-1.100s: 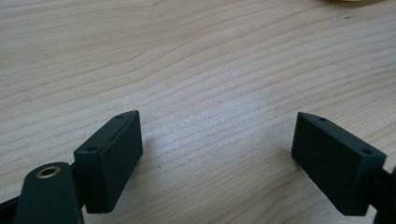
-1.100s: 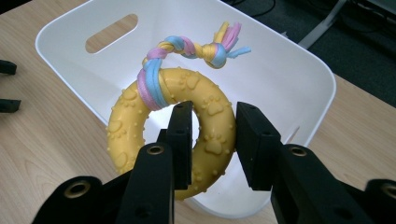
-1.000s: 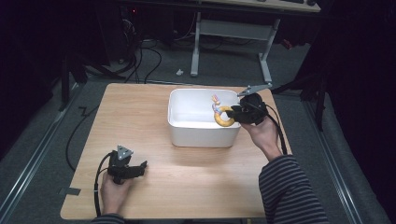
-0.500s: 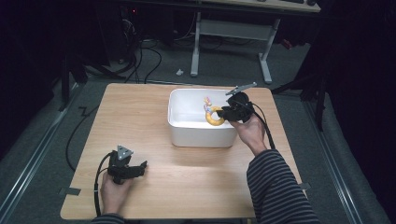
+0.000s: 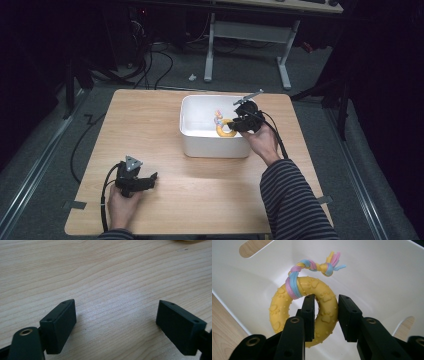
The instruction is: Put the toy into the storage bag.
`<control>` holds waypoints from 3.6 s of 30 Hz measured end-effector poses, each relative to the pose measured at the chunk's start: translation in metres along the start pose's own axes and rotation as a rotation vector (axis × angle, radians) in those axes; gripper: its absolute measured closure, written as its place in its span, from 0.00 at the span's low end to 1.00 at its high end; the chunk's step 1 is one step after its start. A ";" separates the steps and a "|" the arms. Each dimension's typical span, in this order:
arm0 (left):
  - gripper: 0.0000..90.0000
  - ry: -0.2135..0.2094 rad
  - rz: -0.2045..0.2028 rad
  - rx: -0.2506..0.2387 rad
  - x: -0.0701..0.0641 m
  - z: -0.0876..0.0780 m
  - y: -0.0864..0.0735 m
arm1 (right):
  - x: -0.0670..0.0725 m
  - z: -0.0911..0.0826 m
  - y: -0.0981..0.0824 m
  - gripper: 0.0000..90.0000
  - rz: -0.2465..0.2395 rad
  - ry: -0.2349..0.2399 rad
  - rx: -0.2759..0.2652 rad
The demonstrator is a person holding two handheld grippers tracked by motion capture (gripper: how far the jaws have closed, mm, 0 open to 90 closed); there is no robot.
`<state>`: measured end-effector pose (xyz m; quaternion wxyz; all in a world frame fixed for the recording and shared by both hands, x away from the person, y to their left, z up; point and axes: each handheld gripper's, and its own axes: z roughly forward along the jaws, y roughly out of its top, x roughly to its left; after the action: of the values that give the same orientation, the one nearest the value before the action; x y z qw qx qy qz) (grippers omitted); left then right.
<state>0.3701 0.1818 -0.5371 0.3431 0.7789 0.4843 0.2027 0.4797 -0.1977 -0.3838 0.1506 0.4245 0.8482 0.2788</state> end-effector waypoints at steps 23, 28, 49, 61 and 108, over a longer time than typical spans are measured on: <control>0.19 0.000 -0.001 0.000 0.000 0.000 0.000 | 0.003 0.006 0.004 0.72 0.013 0.038 0.009; 0.19 0.000 -0.001 0.000 0.000 0.000 0.000 | 0.000 -0.004 0.001 0.67 0.017 0.009 -0.022; 0.19 0.000 -0.001 0.000 0.000 0.000 0.000 | -0.019 -0.081 -0.033 0.54 0.050 -0.054 -0.213; 0.19 0.000 0.000 0.000 0.000 0.000 0.000 | -0.027 -0.101 -0.050 0.54 0.071 -0.060 -0.262; 0.18 0.002 -0.002 0.001 0.000 0.001 0.000 | -0.025 -0.168 -0.136 0.54 0.116 -0.105 -0.354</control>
<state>0.3709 0.1815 -0.5372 0.3425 0.7783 0.4855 0.2028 0.3248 -0.3415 -0.3305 0.2504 0.4536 0.7511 0.4092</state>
